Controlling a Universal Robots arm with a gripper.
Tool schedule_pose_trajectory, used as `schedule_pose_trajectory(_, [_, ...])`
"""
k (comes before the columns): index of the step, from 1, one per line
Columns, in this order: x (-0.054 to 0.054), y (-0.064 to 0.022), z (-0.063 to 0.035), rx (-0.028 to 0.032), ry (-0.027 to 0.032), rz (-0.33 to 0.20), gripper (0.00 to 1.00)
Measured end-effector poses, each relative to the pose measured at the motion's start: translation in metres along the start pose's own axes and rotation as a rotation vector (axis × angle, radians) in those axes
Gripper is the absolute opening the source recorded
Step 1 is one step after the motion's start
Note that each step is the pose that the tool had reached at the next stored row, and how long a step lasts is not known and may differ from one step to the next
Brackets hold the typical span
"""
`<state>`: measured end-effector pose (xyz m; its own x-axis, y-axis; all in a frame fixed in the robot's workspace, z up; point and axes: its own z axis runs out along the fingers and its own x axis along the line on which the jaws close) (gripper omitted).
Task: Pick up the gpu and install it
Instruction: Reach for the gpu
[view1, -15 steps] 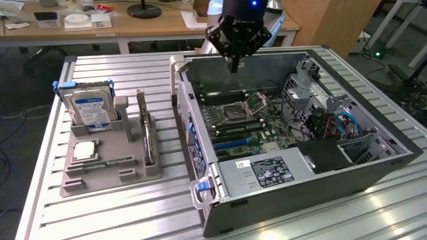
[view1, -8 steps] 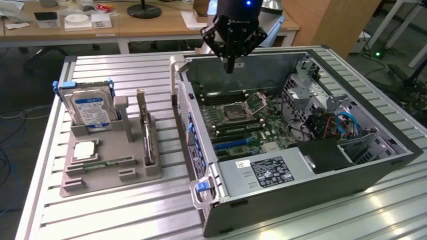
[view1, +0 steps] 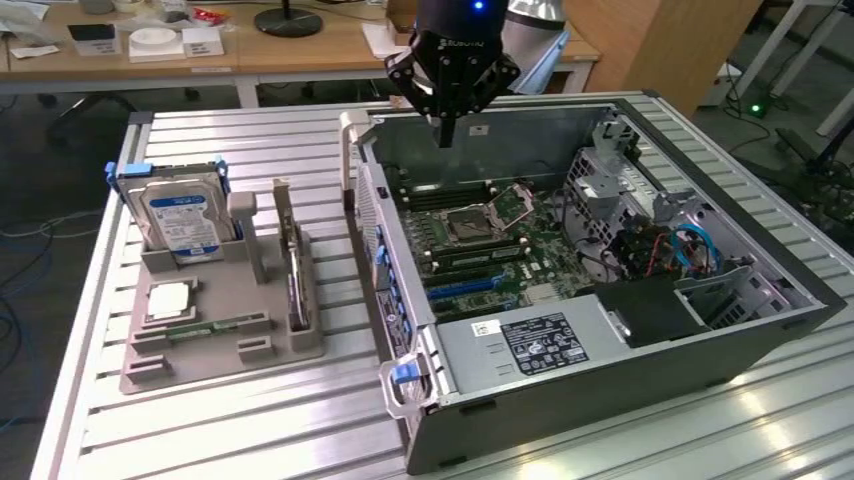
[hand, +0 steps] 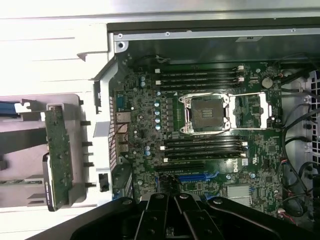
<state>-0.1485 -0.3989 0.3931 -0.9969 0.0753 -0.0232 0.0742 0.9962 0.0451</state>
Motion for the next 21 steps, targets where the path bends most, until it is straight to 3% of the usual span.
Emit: schedule_pose_trajectory(21, [0.037, -0.0027, -0.0007, 0.0000, 0.0000, 0.000, 0.10])
